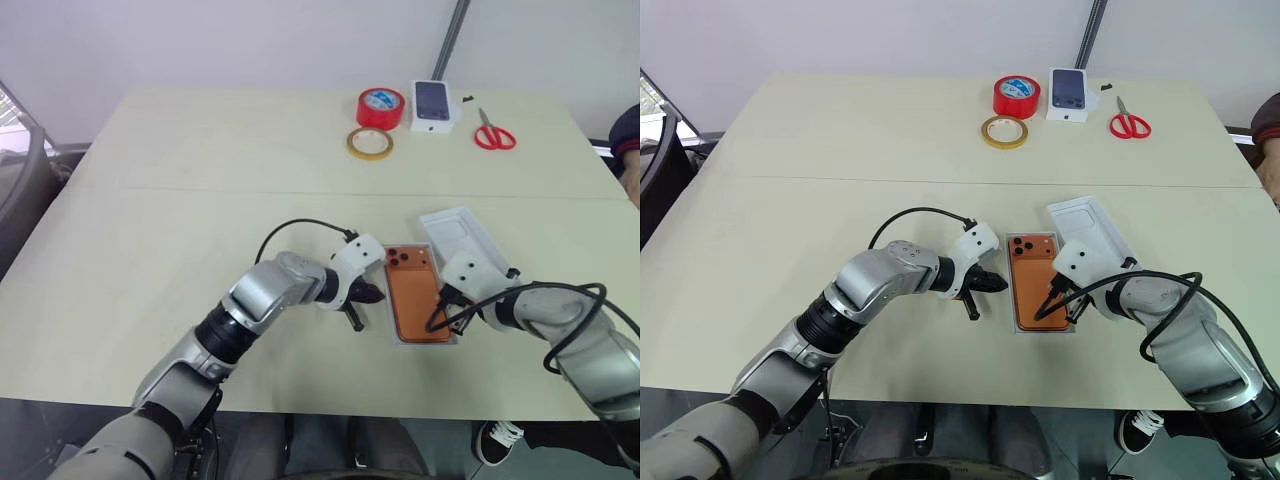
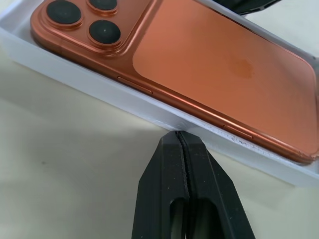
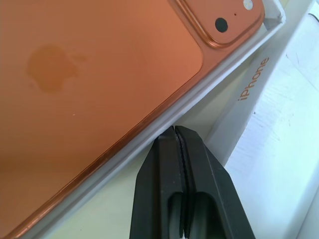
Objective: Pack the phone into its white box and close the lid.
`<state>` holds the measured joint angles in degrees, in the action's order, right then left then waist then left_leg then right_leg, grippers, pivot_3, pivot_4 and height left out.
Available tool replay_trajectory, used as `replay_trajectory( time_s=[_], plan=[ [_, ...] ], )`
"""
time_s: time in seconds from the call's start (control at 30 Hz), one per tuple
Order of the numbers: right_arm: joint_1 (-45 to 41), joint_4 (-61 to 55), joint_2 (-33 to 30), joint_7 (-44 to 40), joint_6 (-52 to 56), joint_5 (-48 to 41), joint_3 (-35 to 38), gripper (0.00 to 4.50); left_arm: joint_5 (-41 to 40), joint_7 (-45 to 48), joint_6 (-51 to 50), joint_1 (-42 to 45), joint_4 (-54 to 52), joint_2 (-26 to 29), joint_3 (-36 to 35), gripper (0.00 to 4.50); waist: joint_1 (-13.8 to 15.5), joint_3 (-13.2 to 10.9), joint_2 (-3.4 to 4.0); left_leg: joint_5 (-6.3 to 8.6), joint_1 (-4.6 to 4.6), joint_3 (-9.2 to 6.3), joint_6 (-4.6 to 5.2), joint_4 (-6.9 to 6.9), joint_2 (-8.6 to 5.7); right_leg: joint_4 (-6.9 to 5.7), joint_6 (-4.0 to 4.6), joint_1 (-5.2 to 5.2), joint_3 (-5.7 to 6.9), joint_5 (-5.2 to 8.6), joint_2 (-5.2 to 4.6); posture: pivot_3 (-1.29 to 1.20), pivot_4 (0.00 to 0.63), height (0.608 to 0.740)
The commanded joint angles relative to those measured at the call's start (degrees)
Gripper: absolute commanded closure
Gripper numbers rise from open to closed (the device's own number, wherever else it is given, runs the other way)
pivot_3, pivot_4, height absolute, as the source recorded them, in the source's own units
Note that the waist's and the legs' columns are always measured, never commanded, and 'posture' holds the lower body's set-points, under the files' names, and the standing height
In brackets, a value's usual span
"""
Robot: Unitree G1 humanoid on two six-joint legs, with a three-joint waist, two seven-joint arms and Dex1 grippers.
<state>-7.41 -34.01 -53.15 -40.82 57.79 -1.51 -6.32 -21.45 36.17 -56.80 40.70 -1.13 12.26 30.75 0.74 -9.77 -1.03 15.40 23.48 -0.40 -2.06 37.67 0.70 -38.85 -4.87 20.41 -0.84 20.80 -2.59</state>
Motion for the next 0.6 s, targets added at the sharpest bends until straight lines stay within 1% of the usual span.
replay_trajectory(
  time_s=[0.03, 0.1, 0.17, 0.23, 0.27, 0.3, 0.33, 0.4, 0.43, 0.6],
  plan=[
    [1.5, -2.8, -1.9, -1.1, -0.9, -1.5, 3.4, 4.5, 0.4, 1.1, 0.5, 0.3, -0.9, -0.5, -1.1, 4.47, 0.0, 0.0, 0.0, 0.0, 0.0, 0.0, 0.0, 0.0, -0.01, 0.0, 0.0, 0.0, 0.0, 0.0, -0.01, 0.0, 0.15, 0.74],
    [3.0, -3.4, -3.4, -2.9, -0.9, -3.1, 7.7, 4.5, 0.5, 1.1, 0.6, -0.4, -1.5, 1.1, -3.1, 4.47, 0.0, 0.0, 0.02, 0.0, 0.0, 0.0, 0.01, 0.0, -0.01, 0.0, 0.0, 0.0, 0.0, 0.0, -0.01, 0.0, 0.15, 0.74],
    [3.1, -4.2, -4.0, -5.9, 1.4, -7.0, 13.1, 4.5, 0.4, 1.0, 1.1, -1.4, -2.5, 3.4, -5.9, 4.47, -0.2, 0.0, 0.04, 0.01, 0.0, 0.0, 0.01, 0.0, 0.0, 0.0, 0.0, 0.0, 0.0, 0.0, 0.0, 0.0, 0.15, 0.74],
    [2.9, -4.4, -4.3, -7.5, 3.0, -9.5, 15.7, 4.5, 0.4, 1.0, 1.5, -2.1, -3.2, 4.4, -7.3, 4.47, -0.6, 0.0, 0.06, 0.01, -0.03, 0.03, 0.01, 0.0, 0.04, -0.07, 0.0, 0.02, -0.03, 0.0, 0.02, 0.0, 0.15, 0.74],
    [1.0, -3.7, -4.3, -7.2, 4.6, -10.4, 16.6, 4.5, 0.6, 1.4, 4.5, -3.5, -4.4, 5.5, -9.1, 4.47, -0.6, 0.0, 0.06, 0.01, -0.05, 0.03, 0.01, 0.0, 0.08, -0.08, 0.0, 0.01, -0.02, 0.0, 0.06, 0.0, 0.15, 0.74],
    [-1.2, -2.8, -3.8, -6.5, 6.5, -11.2, 17.0, 3.95, 0.8, 2.0, 7.6, -4.8, -5.7, 6.7, -10.5, 4.5, -0.9, 0.0, 0.09, 0.01, -0.06, 0.02, 0.01, -0.01, 0.1, -0.09, 0.0, 0.02, -0.02, 0.0, 0.08, 0.0, 0.15, 0.74],
    [-3.5, -1.8, -3.1, -5.7, 8.6, -12.0, 17.0, 3.67, 1.0, 2.8, 10.1, -6.1, -6.9, 7.9, -11.6, 4.5, -1.1, 0.0, 0.11, 0.01, -0.07, 0.03, 0.01, -0.02, 0.11, -0.1, 0.0, 0.02, -0.03, 0.0, 0.08, 0.0, 0.15, 0.74],
    [-7.1, 0.1, -1.8, -4.5, 11.8, -13.3, 16.2, 2.65, 0.6, 4.6, 14.2, -8.2, -8.9, 9.4, -13.1, 4.5, -1.4, 0.0, 0.11, 0.0, -0.06, 0.03, 0.0, -0.03, 0.11, -0.1, 0.0, 0.02, -0.02, 0.0, 0.06, 0.0, 0.15, 0.74],
    [-9.1, 1.8, -1.6, -3.6, 13.7, -13.2, 14.5, 2.19, 0.8, 5.8, 17.4, -9.6, -10.1, 10.2, -13.9, 4.5, -1.3, 0.0, 0.11, 0.0, -0.06, 0.03, -0.01, -0.03, 0.11, -0.09, 0.0, 0.02, -0.02, 0.0, 0.04, 0.0, 0.15, 0.74],
    [-15.9, 9.4, 1.1, -0.5, 17.7, -14.0, 9.7, 2.19, 1.4, 12.0, 28.0, -14.8, -14.8, 15.1, -15.4, 4.5, -1.1, 0.0, 0.14, 0.0, -0.03, 0.04, 0.0, -0.02, 0.08, -0.08, 0.0, 0.04, -0.01, 0.0, -0.03, 0.0, 0.15, 0.74]
  ],
)
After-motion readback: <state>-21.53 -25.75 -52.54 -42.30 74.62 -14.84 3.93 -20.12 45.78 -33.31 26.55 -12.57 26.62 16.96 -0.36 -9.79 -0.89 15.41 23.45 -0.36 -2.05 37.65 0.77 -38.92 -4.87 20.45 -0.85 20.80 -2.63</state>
